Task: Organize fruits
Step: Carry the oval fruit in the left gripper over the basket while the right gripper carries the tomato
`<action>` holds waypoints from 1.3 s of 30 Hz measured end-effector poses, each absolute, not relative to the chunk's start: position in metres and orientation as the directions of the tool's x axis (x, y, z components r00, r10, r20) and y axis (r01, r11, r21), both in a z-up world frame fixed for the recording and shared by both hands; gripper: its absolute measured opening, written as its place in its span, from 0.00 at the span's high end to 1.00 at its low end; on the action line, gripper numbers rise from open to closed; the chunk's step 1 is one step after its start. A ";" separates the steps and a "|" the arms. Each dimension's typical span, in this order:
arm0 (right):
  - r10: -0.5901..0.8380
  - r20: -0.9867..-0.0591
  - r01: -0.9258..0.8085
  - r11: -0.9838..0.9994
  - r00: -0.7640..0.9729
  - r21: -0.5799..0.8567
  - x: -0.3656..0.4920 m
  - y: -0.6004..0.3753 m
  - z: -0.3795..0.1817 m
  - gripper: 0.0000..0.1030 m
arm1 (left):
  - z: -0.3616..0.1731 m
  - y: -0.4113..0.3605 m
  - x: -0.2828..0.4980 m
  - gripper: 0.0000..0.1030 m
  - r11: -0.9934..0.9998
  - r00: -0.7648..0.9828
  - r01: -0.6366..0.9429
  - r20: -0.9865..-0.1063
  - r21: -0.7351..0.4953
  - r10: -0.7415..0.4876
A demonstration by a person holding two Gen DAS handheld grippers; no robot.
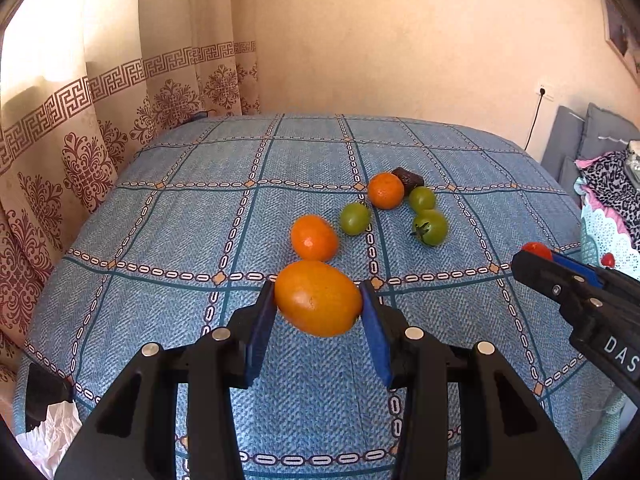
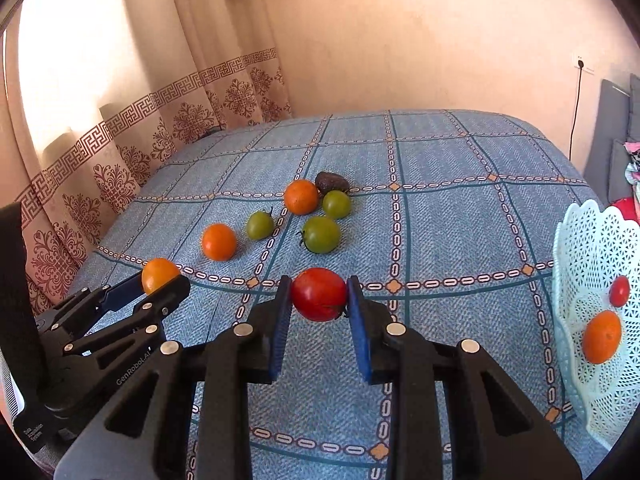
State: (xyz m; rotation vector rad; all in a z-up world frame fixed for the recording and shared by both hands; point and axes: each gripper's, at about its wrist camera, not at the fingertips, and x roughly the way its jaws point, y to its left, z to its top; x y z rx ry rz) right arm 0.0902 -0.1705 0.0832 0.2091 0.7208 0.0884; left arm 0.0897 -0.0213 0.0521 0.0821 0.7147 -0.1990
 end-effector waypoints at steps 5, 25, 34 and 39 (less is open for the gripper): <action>0.138 -0.617 0.011 0.973 0.775 0.230 0.076 -0.186 0.095 0.72 | 0.062 -0.031 0.082 0.59 0.975 0.751 0.223 -0.641 0.026 -0.155; -0.059 -0.578 0.201 0.962 0.814 0.185 0.023 -0.260 0.113 0.72 | 0.092 -0.113 0.049 0.59 0.927 0.765 0.368 -0.592 0.077 -0.254; -0.139 -0.561 0.291 0.937 0.816 0.191 0.002 -0.298 0.120 0.72 | 0.102 -0.162 0.036 0.59 0.888 0.753 0.450 -0.576 0.100 -0.317; -0.199 -0.544 0.340 0.925 0.815 0.171 -0.007 -0.312 0.123 0.72 | 0.103 -0.187 0.035 0.59 0.867 0.745 0.486 -0.570 0.108 -0.347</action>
